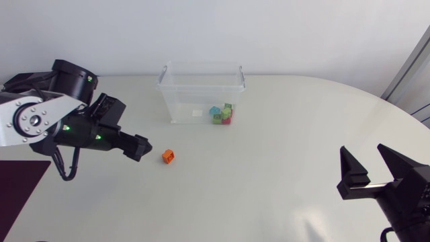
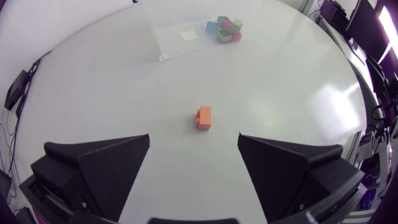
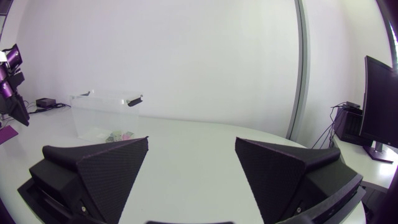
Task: Place the duplo bricks in the container
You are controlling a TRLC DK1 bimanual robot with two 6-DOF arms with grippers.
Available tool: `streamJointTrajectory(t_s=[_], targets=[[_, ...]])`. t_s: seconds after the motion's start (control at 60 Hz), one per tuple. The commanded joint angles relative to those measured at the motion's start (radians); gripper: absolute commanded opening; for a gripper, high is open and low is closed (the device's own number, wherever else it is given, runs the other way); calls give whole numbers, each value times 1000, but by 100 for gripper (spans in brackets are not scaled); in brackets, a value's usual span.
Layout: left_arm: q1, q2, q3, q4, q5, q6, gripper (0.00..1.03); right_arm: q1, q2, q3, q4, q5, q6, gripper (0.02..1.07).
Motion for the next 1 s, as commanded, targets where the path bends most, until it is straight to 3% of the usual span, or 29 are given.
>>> streamJointTrajectory(t_s=[0.0,0.467,0.983], targets=[[-16,48,41,-6,-4,28,99,-10,-9,-26,-9,-2,-19,103],[-107,206,115,-8,-103,62,99,-10,-9,-26,-9,-2,-19,103],[-136,315,168,-6,-139,66,99,-10,-9,-26,-9,-2,-19,103]])
